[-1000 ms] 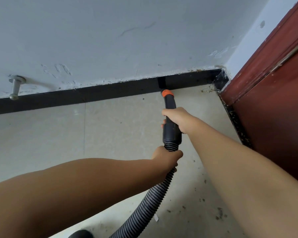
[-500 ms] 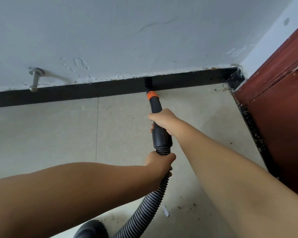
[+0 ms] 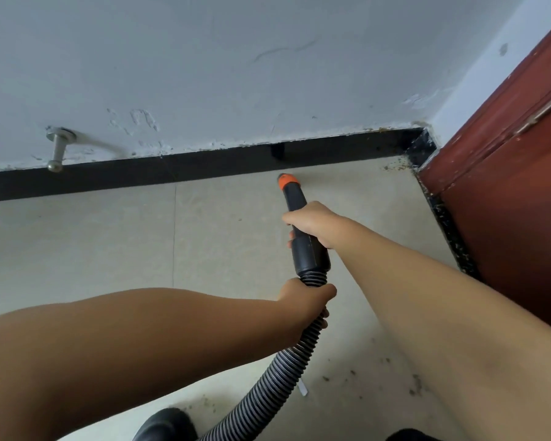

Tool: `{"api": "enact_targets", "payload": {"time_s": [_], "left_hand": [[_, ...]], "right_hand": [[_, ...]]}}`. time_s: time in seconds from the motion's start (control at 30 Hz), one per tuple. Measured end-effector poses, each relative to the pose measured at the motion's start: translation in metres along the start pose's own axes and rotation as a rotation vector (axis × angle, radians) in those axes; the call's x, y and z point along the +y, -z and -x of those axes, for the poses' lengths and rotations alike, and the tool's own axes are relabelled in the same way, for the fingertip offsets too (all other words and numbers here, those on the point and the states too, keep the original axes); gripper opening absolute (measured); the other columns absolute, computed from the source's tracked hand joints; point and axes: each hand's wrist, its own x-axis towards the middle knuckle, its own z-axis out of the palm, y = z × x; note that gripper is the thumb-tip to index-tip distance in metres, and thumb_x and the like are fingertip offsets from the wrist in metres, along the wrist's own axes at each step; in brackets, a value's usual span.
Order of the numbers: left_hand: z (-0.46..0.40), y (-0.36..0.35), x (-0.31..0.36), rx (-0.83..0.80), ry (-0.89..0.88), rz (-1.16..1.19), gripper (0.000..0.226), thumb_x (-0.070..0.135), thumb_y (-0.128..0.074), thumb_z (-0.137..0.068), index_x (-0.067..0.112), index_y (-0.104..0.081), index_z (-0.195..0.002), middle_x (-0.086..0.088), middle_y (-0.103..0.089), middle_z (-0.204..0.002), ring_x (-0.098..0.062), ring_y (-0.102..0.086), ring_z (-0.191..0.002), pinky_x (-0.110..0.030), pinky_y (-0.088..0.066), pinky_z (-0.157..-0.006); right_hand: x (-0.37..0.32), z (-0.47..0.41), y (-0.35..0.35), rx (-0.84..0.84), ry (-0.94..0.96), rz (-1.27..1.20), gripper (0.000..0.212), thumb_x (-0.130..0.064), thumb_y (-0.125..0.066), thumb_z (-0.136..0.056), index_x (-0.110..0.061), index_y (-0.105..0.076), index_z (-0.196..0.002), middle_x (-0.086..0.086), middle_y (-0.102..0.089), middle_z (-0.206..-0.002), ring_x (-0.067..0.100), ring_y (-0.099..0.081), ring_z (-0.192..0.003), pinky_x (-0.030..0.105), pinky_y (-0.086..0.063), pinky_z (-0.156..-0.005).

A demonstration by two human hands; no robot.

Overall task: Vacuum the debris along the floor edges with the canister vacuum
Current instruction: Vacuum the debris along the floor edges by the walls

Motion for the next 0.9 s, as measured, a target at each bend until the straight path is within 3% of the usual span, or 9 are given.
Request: {"api": "enact_targets", "payload": {"time_s": [0.17,0.27,0.4,0.53,0.63,0.77,0.9], "left_hand": [[0.004,-0.062,0.012,-0.163,0.003,-0.141,0.015,0.016,-0.060,-0.084,0.004,-0.050,-0.085,-0.007,-0.055,-0.065,-0.019,-0.053,-0.048,-0.024,-0.047,-0.051],[0.005,-0.091,0.013,-0.240,-0.033,-0.243,0.016,0.017,-0.061,-0.084,0.006,-0.049,-0.082,-0.006,-0.054,-0.065,-0.018,-0.052,-0.047,-0.024,-0.046,-0.051],[0.010,-0.122,-0.001,-0.304,-0.042,-0.325,0.016,0.019,-0.062,-0.083,0.008,-0.050,-0.082,-0.006,-0.054,-0.067,-0.018,-0.053,-0.051,-0.033,-0.053,-0.064],[0.009,-0.138,-0.013,-0.258,-0.052,-0.408,0.017,0.020,-0.062,-0.080,0.013,-0.048,-0.075,-0.006,-0.055,-0.070,-0.022,-0.055,-0.060,-0.039,-0.057,-0.076],[0.001,-0.141,-0.004,-0.190,-0.100,-0.419,0.014,0.020,-0.062,-0.082,0.012,-0.051,-0.078,-0.006,-0.056,-0.070,-0.021,-0.055,-0.059,-0.035,-0.056,-0.070],[-0.016,-0.145,0.019,-0.139,-0.127,-0.359,0.014,0.017,-0.064,-0.081,0.012,-0.052,-0.077,-0.006,-0.056,-0.068,-0.020,-0.053,-0.055,-0.032,-0.051,-0.066],[-0.023,-0.165,0.018,-0.119,-0.083,-0.308,0.014,0.018,-0.062,-0.081,0.010,-0.051,-0.081,-0.009,-0.058,-0.073,-0.020,-0.052,-0.053,-0.028,-0.048,-0.060]], "right_hand": [[0.041,0.021,0.081,0.100,-0.132,-0.158,0.015,-0.011,-0.060,-0.087,-0.005,-0.050,-0.096,0.010,-0.061,-0.070,0.021,-0.064,-0.048,0.027,-0.053,-0.046],[0.071,0.035,0.119,0.188,-0.229,-0.327,0.013,-0.012,-0.061,-0.090,-0.004,-0.051,-0.093,0.011,-0.058,-0.068,0.020,-0.059,-0.038,0.026,-0.050,-0.038],[0.111,0.046,0.144,0.252,-0.294,-0.417,0.013,-0.011,-0.062,-0.088,-0.004,-0.051,-0.089,0.011,-0.057,-0.063,0.021,-0.059,-0.038,0.028,-0.052,-0.041],[0.136,0.045,0.151,0.270,-0.266,-0.481,0.012,-0.008,-0.061,-0.086,-0.004,-0.050,-0.087,0.010,-0.056,-0.063,0.020,-0.058,-0.039,0.031,-0.054,-0.046],[0.131,0.033,0.156,0.297,-0.196,-0.498,0.011,-0.008,-0.060,-0.087,-0.007,-0.049,-0.083,0.009,-0.055,-0.064,0.022,-0.058,-0.050,0.035,-0.055,-0.056],[0.113,0.009,0.169,0.377,-0.123,-0.386,0.011,-0.011,-0.061,-0.086,-0.008,-0.051,-0.084,0.009,-0.060,-0.070,0.029,-0.063,-0.068,0.044,-0.056,-0.081],[0.112,-0.004,0.174,0.460,-0.103,-0.095,0.024,-0.017,-0.061,-0.084,-0.005,-0.058,-0.104,0.010,-0.065,-0.085,0.029,-0.062,-0.078,0.034,-0.051,-0.072]]}}
